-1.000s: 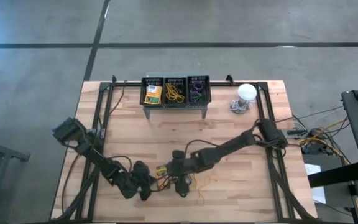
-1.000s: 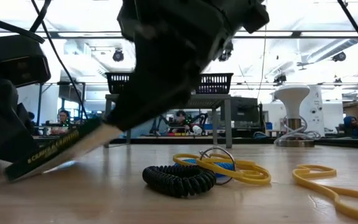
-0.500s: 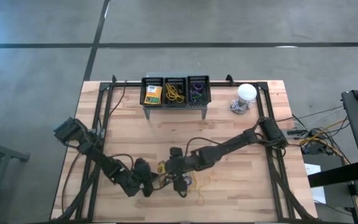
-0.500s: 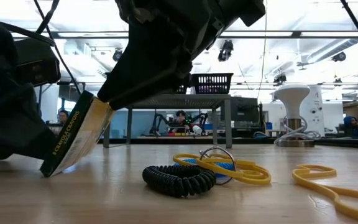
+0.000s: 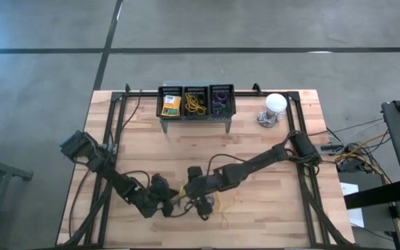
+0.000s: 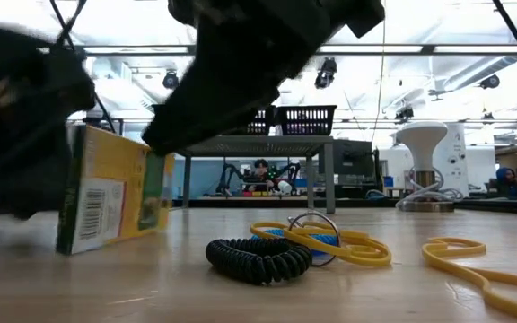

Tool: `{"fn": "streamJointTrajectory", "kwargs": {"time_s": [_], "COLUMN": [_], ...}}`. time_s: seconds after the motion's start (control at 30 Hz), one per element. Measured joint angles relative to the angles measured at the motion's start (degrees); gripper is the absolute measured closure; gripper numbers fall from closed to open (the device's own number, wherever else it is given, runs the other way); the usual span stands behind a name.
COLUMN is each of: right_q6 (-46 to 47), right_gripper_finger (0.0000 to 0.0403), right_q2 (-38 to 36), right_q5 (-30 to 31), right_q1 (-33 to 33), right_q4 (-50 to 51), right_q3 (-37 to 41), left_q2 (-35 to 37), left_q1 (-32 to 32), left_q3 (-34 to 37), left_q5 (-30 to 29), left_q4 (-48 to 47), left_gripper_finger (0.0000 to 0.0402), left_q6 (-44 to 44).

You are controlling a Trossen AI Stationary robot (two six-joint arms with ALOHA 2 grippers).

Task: Pick & Place Office Desk Supplies
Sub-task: Put the crayon box into the left black bin

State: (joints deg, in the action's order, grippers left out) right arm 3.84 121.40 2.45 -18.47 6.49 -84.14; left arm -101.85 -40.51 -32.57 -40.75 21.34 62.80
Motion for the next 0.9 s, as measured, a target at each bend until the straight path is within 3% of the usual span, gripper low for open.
{"fn": "streamJointTrajectory", "kwargs": {"time_s": [0.17, 0.37, 0.57, 0.7, 0.8, 0.9], "right_q6": [-7.21, -10.18, -1.09, 4.25, 4.76, 4.94], "right_gripper_finger": [0.0092, 0.0098, 0.0105, 0.01, 0.0097, 0.0104], "right_q2": [0.45, -0.49, -4.38, -5.2, -4.14, -3.89], "right_q5": [-0.48, 0.58, 5.2, 5.22, 1.82, -6.69], "right_q1": [-0.71, -0.85, -0.16, 2.35, 4.31, 6.76], "right_q4": [0.89, 1.79, 10.19, 9.71, 3.47, -7.46], "right_q3": [0.35, 0.15, 0.18, 3.32, 7.8, 12.13], "left_q2": [0.23, 0.27, 0.27, 0.29, 0.29, 0.29], "left_q1": [0.13, 0.14, 0.07, 0.0, 0.0, -0.02], "left_q3": [-0.07, -0.14, -0.18, -0.18, -0.18, -0.18], "left_q5": [-1.01, -0.18, 0.46, 0.63, 0.7, 0.79], "left_q4": [0.07, 0.08, 0.46, 0.44, 0.36, 0.33], "left_gripper_finger": [0.0396, 0.0396, 0.0396, 0.0396, 0.0396, 0.0396], "left_q6": [0.01, -0.02, -1.35, -1.4, -1.52, -1.54]}}
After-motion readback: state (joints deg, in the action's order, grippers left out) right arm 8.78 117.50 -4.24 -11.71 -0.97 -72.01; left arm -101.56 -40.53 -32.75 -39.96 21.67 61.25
